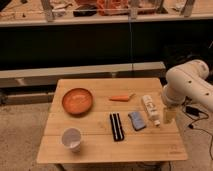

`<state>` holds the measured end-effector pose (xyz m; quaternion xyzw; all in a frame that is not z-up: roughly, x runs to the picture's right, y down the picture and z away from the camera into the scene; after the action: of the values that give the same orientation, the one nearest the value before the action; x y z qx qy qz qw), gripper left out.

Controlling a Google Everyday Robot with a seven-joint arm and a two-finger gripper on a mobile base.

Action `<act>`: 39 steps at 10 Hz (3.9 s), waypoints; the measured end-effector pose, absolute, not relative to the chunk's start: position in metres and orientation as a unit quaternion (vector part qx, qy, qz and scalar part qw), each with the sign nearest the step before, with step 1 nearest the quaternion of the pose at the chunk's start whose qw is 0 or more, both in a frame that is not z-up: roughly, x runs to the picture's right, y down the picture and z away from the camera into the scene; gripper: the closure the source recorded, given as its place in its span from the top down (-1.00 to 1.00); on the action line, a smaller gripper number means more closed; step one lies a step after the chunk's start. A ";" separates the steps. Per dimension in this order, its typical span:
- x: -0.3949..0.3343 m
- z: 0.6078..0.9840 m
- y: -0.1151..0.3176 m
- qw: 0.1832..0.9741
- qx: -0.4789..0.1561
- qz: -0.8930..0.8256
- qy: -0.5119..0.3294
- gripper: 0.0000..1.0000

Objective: Push the eraser across the table

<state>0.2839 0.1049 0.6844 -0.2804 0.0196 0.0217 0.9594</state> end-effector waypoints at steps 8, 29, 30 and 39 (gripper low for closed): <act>0.284 0.684 0.105 0.959 -0.280 0.022 0.020 0.60; 0.200 0.745 0.138 0.957 -0.286 -0.052 -0.014 0.60; 0.195 0.749 0.140 0.956 -0.286 -0.057 -0.017 0.60; 0.182 0.768 0.154 0.953 -0.292 -0.080 -0.036 0.60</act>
<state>0.1819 0.1538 0.7675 -0.2916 -0.0361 -0.0798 0.9525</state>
